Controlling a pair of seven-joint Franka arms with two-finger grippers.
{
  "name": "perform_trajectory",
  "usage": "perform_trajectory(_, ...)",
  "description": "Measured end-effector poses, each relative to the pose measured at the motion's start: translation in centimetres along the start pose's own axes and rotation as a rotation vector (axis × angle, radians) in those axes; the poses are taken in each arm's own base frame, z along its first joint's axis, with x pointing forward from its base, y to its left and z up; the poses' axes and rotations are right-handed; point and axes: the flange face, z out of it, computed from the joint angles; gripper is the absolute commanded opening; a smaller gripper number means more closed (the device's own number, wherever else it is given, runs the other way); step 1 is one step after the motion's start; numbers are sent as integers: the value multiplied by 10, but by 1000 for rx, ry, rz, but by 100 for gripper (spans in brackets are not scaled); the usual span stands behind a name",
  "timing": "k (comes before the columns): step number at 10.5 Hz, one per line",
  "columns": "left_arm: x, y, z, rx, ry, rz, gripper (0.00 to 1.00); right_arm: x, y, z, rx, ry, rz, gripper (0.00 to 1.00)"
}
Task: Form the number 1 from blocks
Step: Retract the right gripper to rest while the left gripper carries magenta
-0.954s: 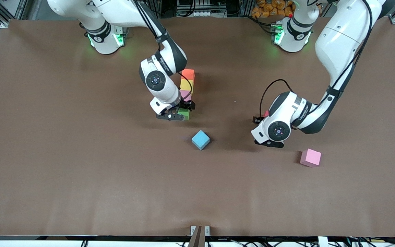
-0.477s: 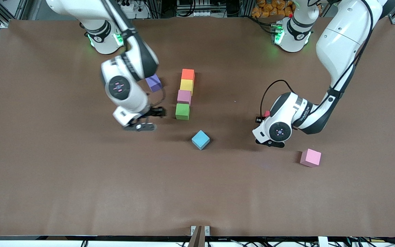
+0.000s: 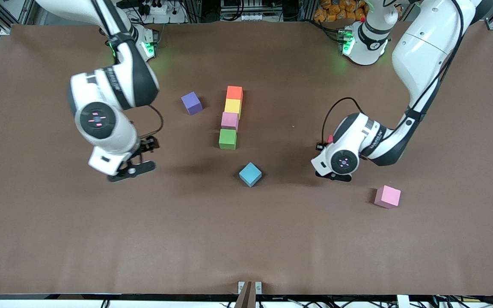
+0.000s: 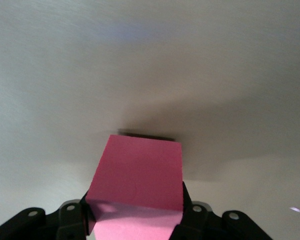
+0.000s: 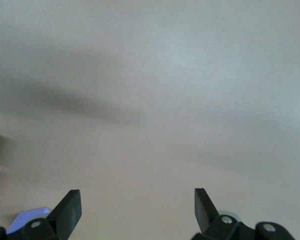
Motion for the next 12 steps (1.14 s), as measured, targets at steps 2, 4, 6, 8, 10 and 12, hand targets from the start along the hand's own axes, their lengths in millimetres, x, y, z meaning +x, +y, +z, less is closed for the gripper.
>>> perform_trajectory(2,-24,53,-11,-20,-14,-27,0,-3,36,-49,8,67,77,100)
perform_trajectory(4,-54,110,-22,-62,-33,-59,0,-25,84,-92,26,139,198,100)
perform_trajectory(6,-96,179,-27,-85,-60,-62,0,-56,128,-126,44,192,292,100)
perform_trajectory(8,-158,264,-17,-69,-90,-22,0,-84,166,-149,66,233,387,100)
perform_trajectory(10,-223,339,18,-14,-85,13,0,-112,205,-158,116,241,469,100)
perform_trajectory(12,-256,381,55,4,-79,45,0,-135,238,-149,155,180,528,100)
